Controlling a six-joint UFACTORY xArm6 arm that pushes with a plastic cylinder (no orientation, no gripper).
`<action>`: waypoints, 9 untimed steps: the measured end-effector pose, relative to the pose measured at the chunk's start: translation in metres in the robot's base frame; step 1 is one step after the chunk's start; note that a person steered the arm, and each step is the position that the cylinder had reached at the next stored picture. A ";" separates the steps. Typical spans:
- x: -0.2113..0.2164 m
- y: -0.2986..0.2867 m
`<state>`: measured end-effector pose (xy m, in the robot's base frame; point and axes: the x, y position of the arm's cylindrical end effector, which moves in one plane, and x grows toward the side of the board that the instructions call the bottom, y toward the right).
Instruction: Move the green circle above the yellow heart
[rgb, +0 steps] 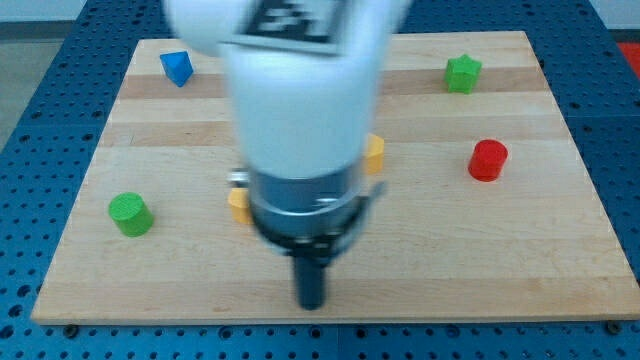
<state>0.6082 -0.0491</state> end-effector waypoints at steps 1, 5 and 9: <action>0.000 -0.080; -0.066 -0.202; -0.122 -0.118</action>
<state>0.4858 -0.1672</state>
